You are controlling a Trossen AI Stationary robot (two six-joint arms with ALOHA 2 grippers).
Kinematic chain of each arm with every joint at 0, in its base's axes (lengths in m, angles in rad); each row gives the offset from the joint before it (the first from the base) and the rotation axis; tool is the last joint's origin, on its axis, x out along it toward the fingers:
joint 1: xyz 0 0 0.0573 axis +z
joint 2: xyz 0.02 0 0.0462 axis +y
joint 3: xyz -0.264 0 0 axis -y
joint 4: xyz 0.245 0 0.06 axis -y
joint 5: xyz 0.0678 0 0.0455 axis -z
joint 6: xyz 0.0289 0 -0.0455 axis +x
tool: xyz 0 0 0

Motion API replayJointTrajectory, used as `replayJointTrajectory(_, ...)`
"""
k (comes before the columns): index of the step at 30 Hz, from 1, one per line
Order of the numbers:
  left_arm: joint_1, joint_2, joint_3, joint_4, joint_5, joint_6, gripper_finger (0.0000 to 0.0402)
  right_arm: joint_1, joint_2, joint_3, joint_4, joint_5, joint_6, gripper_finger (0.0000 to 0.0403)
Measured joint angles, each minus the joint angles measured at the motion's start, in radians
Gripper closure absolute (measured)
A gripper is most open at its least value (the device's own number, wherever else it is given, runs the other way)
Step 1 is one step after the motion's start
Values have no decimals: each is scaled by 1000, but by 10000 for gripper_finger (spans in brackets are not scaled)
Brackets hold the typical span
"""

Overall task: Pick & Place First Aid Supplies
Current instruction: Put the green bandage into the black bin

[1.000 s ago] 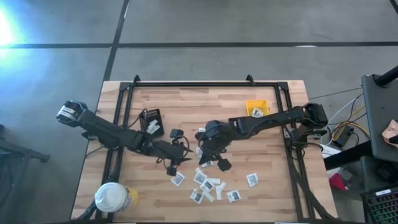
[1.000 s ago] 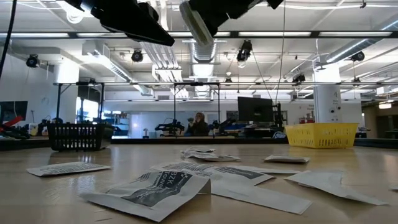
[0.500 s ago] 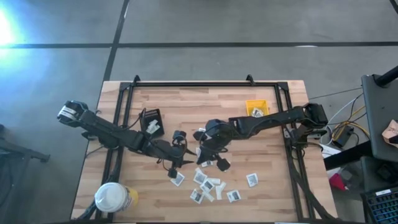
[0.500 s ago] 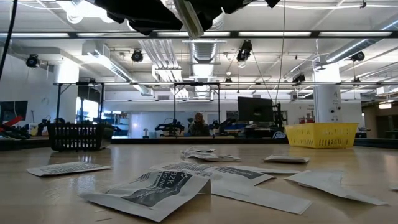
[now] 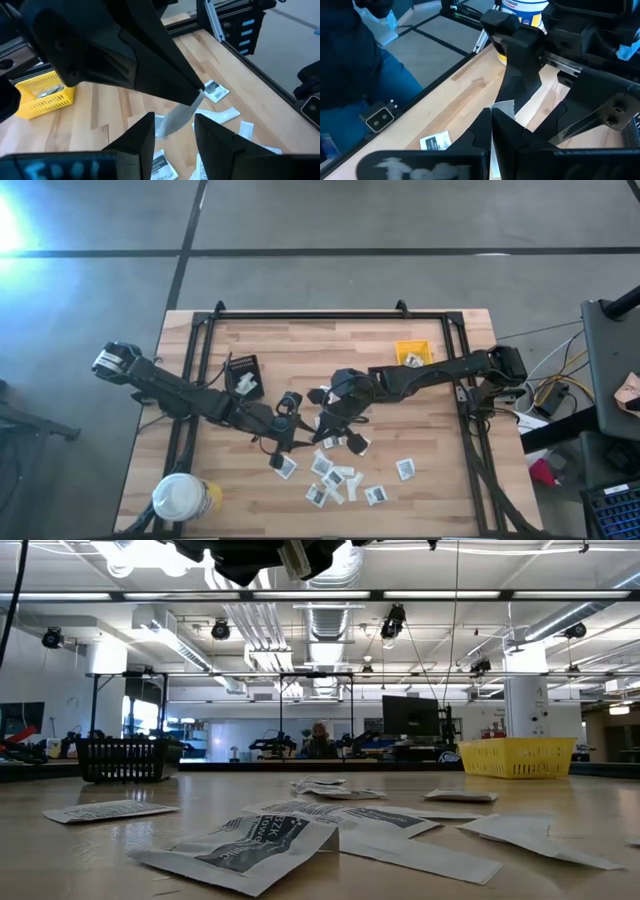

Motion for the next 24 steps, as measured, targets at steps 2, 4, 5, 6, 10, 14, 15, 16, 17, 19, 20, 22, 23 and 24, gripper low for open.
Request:
replayJointTrajectory(2,0,0,0,4,0,1,270,0,0,0,0,0,2,394)
replayJointTrajectory(4,0,0,0,9,1,1,275,0,0,0,0,0,2,394)
replayJointTrajectory(5,0,0,0,9,2,1,279,0,0,0,0,0,1,394)
replayJointTrajectory(6,0,0,0,9,4,1,285,0,0,0,0,0,0,394)
replayJointTrajectory(10,0,0,0,8,6,1,320,0,0,0,0,0,0,394)
replayJointTrajectory(14,0,0,0,8,6,6,363,0,0,0,-2,0,2,394)
replayJointTrajectory(15,0,0,0,8,6,6,373,0,0,0,-2,1,3,394)
replayJointTrajectory(16,0,0,0,8,6,6,384,0,0,0,-2,1,3,394)
replayJointTrajectory(17,0,0,0,8,7,8,393,0,0,0,-2,1,3,394)
replayJointTrajectory(19,0,0,0,8,8,9,397,0,0,0,-2,1,7,394)
replayJointTrajectory(20,0,0,0,8,8,9,397,0,0,0,-2,5,9,394)
replayJointTrajectory(22,0,0,0,5,7,8,398,0,0,0,-3,9,8,394)
replayJointTrajectory(23,0,0,0,2,7,8,399,0,0,0,-3,10,8,394)
replayJointTrajectory(24,0,0,0,0,7,8,400,0,0,0,-4,10,8,394)
